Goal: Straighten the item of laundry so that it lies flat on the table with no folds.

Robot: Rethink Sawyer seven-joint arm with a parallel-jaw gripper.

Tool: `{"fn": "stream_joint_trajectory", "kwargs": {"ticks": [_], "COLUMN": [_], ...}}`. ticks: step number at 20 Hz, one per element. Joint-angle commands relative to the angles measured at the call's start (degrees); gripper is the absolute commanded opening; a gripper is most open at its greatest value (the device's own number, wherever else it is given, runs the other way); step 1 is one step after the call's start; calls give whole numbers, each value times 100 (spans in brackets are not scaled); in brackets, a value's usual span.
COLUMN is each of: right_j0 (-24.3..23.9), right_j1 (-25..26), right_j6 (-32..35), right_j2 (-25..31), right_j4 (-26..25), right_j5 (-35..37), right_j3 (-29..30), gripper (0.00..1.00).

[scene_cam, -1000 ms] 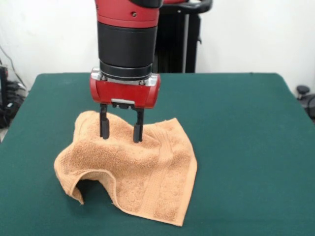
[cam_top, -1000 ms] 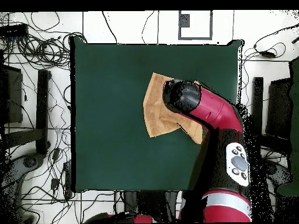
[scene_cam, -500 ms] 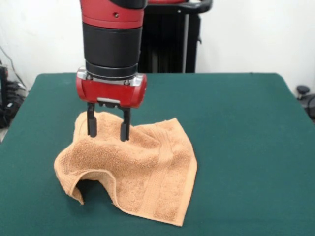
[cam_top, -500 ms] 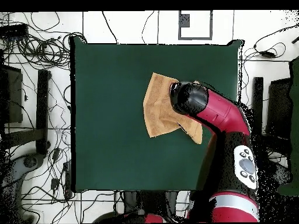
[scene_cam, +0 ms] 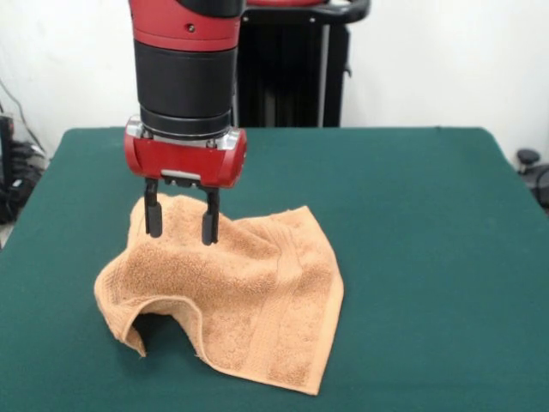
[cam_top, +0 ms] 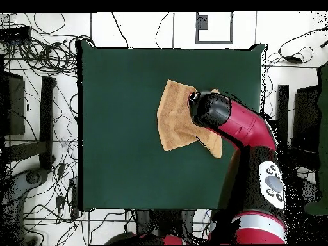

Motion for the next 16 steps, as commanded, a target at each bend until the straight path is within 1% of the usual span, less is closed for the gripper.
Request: {"fn": "stream_joint_trajectory", "kwargs": {"ticks": [1,4,5,6,8,10,11,13,16], "right_j0": [176,188,203,207,72,60,77,153,214], "right_j1": [59,88,189,383,875,1299,1429,1615,1611], "right_j6": [1055,1077,1110,1160,1025,1046,1104,1122,1013], "right_j2": [355,369,363,376,609,626,601,476,383], "right_j4": [-18,-13,-10,6,-37,-33,-17,-55,-190], "right_j5": [563,510,513,470,-93,-246,-336,-245,-254], "right_j3": [602,639,605,532,401,154,76,-113,-119], "gripper": [100,100,100,100,100,100,100,100,100]}}
